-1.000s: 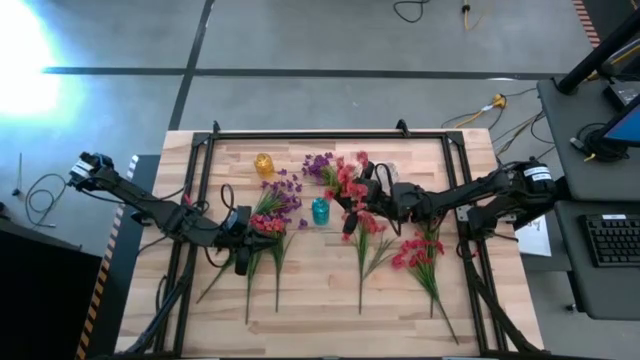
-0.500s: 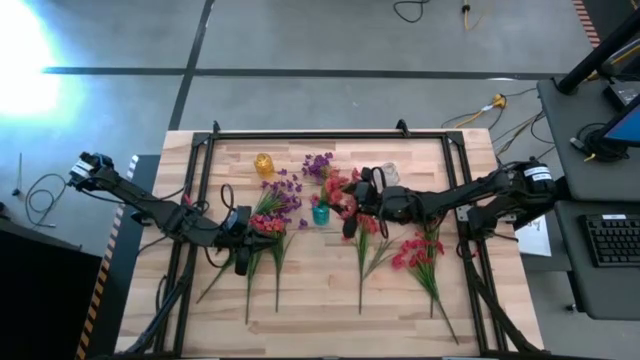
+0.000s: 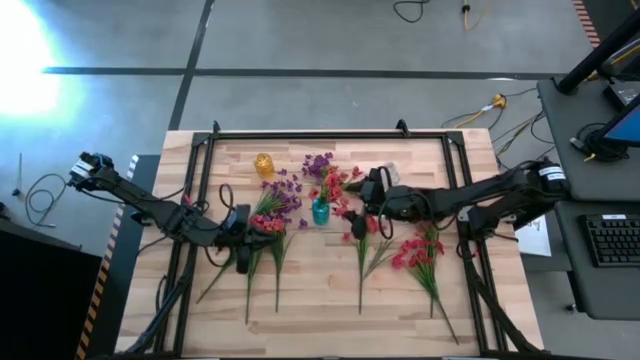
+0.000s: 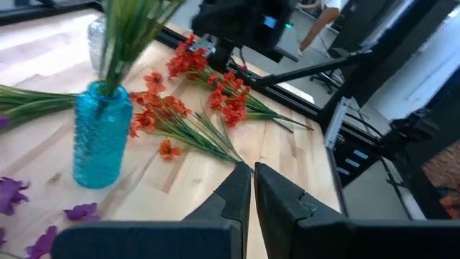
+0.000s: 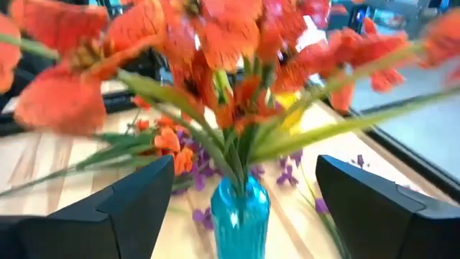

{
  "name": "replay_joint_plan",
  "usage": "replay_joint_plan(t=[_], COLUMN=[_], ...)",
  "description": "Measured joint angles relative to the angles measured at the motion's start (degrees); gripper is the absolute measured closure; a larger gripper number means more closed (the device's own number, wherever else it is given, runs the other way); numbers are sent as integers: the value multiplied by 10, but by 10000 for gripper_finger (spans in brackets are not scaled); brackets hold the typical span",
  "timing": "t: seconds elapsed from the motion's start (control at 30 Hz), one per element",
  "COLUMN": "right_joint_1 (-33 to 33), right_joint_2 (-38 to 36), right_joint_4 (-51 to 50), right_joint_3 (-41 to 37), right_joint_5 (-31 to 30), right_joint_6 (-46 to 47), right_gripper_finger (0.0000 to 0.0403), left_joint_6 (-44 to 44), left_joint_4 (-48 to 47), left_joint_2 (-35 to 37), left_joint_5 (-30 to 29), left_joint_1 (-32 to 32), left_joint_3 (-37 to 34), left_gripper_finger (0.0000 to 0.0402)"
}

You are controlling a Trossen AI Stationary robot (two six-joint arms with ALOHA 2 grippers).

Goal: Sort flowers into vase by color
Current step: Put the bottom left violet flowers into the yellow vase

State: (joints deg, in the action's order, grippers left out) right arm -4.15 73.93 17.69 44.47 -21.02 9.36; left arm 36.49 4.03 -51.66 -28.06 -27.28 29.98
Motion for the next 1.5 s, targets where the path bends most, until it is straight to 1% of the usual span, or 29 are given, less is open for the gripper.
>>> replay_joint_plan(t=[0.17,0.4,0.57,0.77,1.13,1.2,1.37,1.5], right_joint_1=[-12,-43,-78,-125,-220,-237,-278,-293], right_joint_2=[-34,-74,-87,-87,-79,-74,-56,-42], right_joint_4=[-83,-218,-273,-299,-409,-412,-411,-413], right_joint_3=[0,0,0,0,0,0,0,0], right_joint_5=[0,0,0,0,9,19,36,47], right_joint_6=[42,123,168,220,400,431,495,531], right_gripper_finger=[69,71,71,71,76,76,77,78], left_joint_6=[3,17,34,62,82,92,126,151], left_joint_4=[-1,-2,-2,-3,-21,-21,-22,-34], left_joint_2=[0,0,0,0,0,0,0,0], left_joint_5=[-31,-104,-104,-104,-102,-98,-65,-51], left_joint_1=[0,0,0,0,0,0,0,0], left_joint_3=[0,0,0,0,0,0,0,0], left_gripper_finger=[393,393,393,393,393,393,393,393])
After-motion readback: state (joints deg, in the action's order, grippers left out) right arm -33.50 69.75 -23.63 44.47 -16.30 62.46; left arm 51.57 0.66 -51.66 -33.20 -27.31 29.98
